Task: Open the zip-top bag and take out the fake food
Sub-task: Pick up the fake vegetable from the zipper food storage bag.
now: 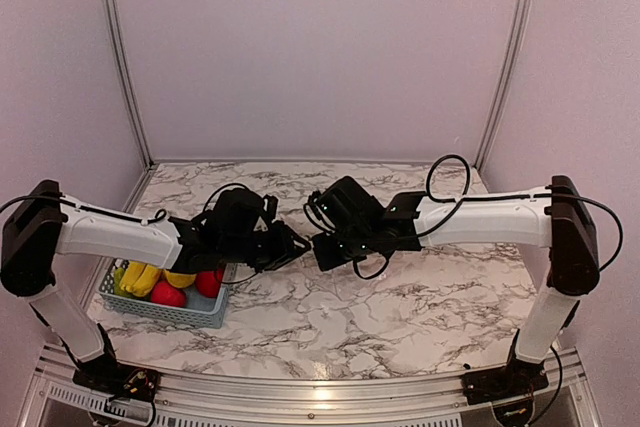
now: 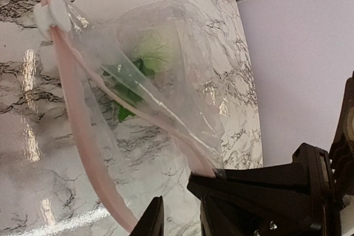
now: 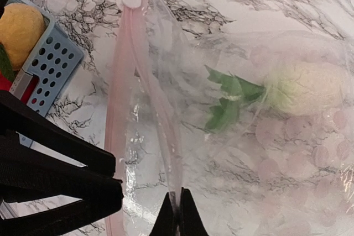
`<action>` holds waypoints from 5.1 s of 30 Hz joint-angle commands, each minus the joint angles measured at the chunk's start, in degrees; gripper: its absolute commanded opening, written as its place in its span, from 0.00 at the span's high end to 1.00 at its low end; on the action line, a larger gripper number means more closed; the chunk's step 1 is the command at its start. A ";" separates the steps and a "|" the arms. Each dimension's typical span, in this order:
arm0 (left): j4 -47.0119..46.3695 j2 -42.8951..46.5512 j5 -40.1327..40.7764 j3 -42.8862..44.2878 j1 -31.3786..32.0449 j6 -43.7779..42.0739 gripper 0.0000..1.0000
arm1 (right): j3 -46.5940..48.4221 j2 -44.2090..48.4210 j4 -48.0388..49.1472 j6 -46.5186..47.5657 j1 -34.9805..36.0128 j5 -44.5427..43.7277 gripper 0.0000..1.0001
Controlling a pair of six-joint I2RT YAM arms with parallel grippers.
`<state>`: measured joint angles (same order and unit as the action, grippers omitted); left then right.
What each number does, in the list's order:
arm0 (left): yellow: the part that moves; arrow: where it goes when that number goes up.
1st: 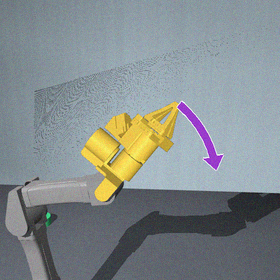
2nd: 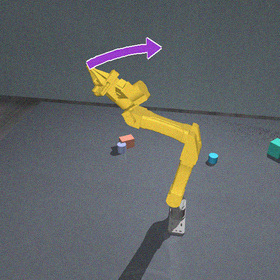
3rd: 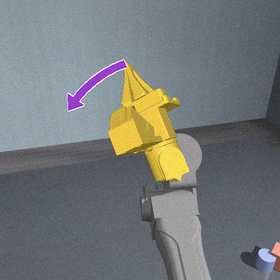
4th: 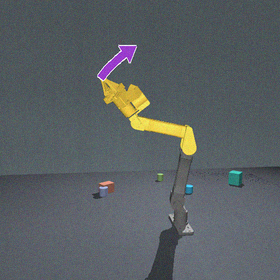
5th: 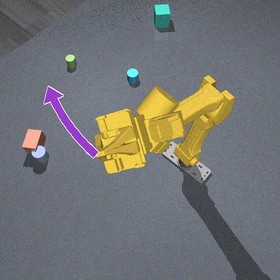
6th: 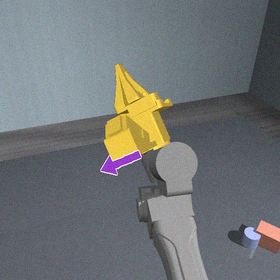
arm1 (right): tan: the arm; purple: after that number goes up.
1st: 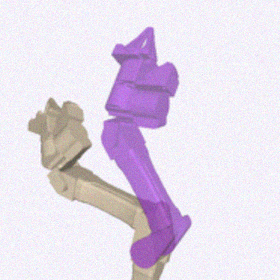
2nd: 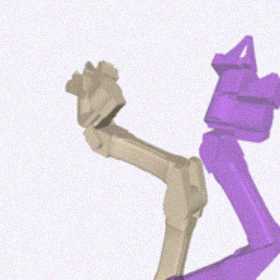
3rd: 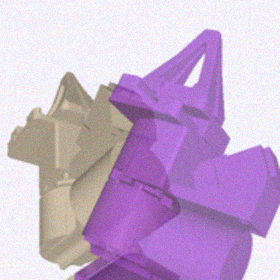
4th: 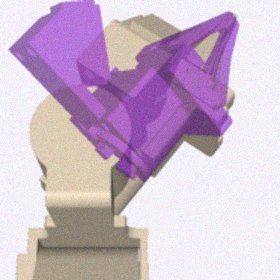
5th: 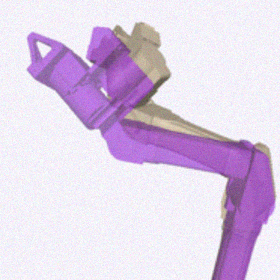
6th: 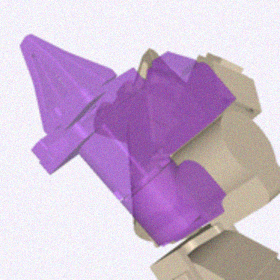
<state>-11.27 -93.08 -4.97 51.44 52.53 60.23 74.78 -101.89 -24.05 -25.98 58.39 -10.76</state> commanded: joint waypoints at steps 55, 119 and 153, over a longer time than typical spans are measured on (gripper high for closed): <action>10.57 -18.22 11.09 16.14 4.45 -6.49 0.79 | -4.61 8.19 5.83 3.63 -20.79 13.55 0.48; 7.59 -22.29 5.30 18.93 8.09 -13.50 0.59 | -2.28 -7.89 7.67 6.65 -27.30 10.08 0.48; 18.38 -35.80 3.83 37.13 9.52 -21.20 0.54 | -6.14 -7.71 9.47 5.79 -27.19 10.12 0.49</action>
<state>5.56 -126.80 -2.02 86.98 61.82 40.21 69.12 -110.85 -15.05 -19.68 30.65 -0.91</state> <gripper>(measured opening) 0.480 0.512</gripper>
